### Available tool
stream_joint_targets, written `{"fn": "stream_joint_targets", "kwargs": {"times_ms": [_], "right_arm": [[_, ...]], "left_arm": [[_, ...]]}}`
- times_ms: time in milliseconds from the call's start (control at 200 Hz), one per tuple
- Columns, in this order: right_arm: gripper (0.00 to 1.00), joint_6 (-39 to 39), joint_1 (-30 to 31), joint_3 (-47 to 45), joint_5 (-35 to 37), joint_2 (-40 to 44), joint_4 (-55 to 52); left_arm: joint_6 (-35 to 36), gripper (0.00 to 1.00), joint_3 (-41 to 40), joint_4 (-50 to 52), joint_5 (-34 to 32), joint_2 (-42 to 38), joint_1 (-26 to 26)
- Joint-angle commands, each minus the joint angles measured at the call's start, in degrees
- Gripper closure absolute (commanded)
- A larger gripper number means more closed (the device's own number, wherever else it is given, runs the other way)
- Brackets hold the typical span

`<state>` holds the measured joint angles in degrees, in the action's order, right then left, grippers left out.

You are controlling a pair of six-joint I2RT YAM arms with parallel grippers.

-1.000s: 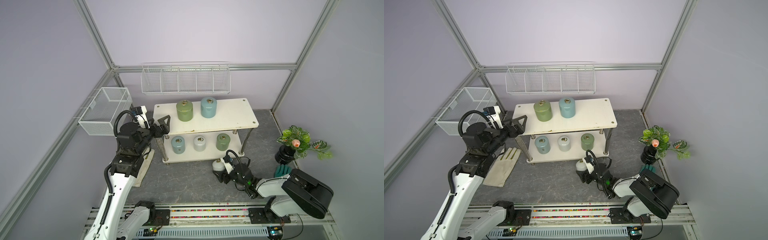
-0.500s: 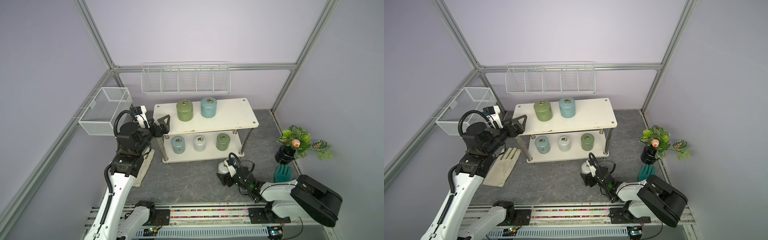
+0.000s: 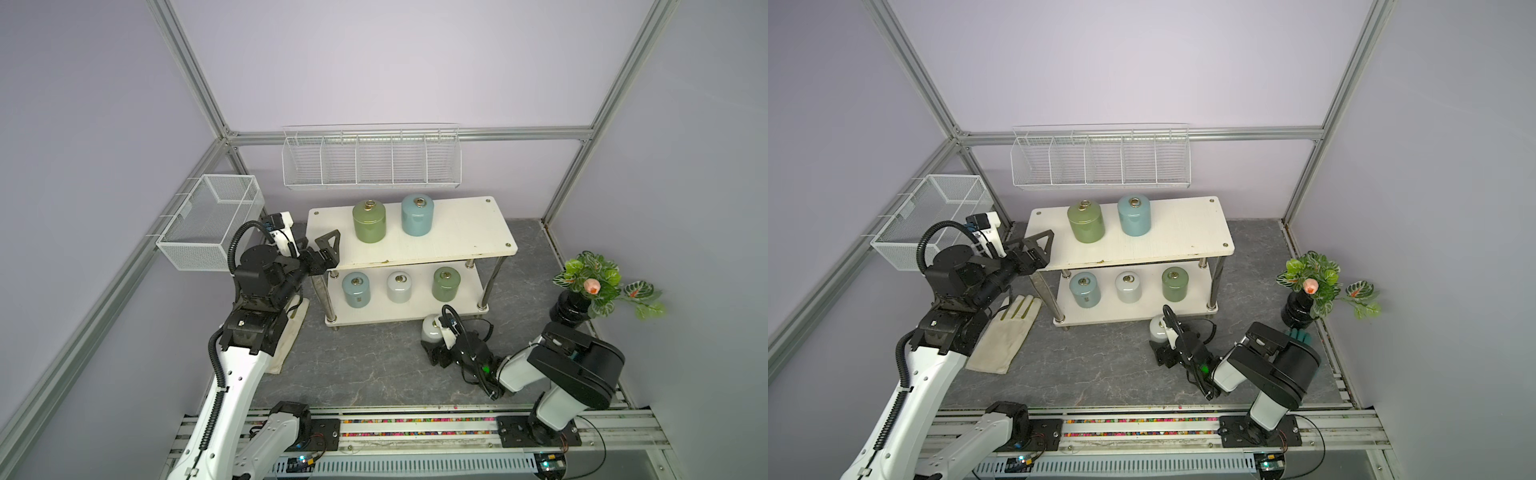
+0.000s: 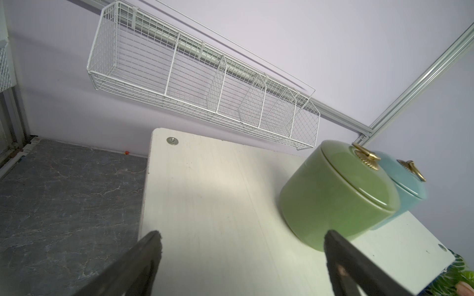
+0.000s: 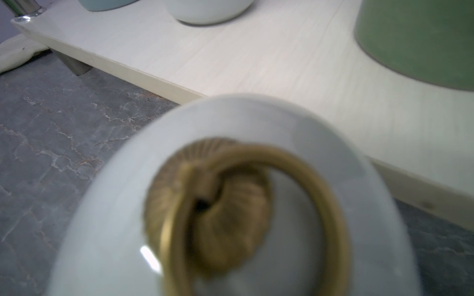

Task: Remove the tea canisters from the shelf
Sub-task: Place the tea canister at the center of the board.

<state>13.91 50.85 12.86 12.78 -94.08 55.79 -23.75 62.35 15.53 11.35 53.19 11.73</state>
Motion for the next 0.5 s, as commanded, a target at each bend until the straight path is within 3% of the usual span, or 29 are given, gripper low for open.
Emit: {"fn": "stream_joint_targets", "kwargs": {"times_ms": [0,240,495], "right_arm": [[0.11,2.21,1.2,-2.69,0.64,1.79,-14.22],[0.11,1.41,3.07,-2.4,5.77,19.91,-28.86],[0.11,3.94,5.31,-2.71,11.31,56.71,-54.16]], "left_arm": [[-0.16,0.0,0.63,3.32,0.3,0.64,0.58],[0.36,0.0,0.91,3.62,0.01,0.72,0.58],[1.83,0.0,2.36,6.07,-2.03,0.63,0.66]]}}
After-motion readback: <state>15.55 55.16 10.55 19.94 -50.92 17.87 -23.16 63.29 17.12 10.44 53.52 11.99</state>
